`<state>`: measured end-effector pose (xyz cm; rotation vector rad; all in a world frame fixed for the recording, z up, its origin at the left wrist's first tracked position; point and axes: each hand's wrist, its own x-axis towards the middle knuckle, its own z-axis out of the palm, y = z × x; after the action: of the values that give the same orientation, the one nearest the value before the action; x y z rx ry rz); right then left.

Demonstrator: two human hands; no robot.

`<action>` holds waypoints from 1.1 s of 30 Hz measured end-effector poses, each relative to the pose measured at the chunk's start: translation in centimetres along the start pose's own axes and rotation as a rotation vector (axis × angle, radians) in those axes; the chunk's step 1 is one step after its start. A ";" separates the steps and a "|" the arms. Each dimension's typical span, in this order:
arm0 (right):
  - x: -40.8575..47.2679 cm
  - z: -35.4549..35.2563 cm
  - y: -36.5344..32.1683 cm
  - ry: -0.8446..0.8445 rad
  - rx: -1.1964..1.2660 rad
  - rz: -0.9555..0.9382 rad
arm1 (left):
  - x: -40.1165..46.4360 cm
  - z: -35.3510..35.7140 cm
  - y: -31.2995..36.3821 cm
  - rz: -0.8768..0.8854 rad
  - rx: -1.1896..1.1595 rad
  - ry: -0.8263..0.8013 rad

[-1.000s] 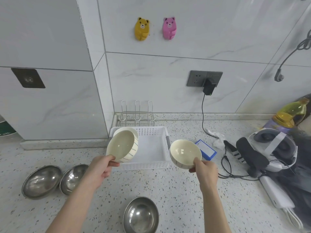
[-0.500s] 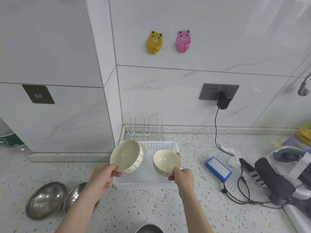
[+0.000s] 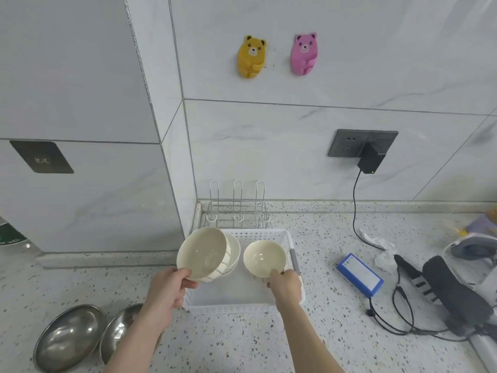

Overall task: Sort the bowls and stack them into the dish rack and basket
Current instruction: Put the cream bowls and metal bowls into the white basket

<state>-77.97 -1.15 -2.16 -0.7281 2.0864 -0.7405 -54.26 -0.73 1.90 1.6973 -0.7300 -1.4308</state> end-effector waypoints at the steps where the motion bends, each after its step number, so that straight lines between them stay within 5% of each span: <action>1: 0.2 0.2 -0.1 -0.002 -0.002 0.007 | 0.1 -0.1 0.0 0.002 -0.002 0.008; 12: 2.0 0.9 0.0 -0.045 -0.055 0.081 | 0.6 -0.4 0.2 0.015 0.056 0.062; 23: 1.2 -1.8 0.0 -0.093 -0.336 -0.142 | 0.9 2.1 0.9 0.068 0.189 0.013; 29: -3.4 -3.2 -1.5 -0.175 0.141 -0.282 | 1.5 6.2 1.8 0.163 0.385 -0.052; 33: -3.9 -3.7 -1.4 -0.177 0.111 -0.290 | 1.6 8.4 1.9 0.230 0.520 -0.108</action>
<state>-78.64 1.57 2.62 -1.0088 1.7861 -0.9074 -62.01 -4.68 2.15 1.8437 -1.4050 -1.2440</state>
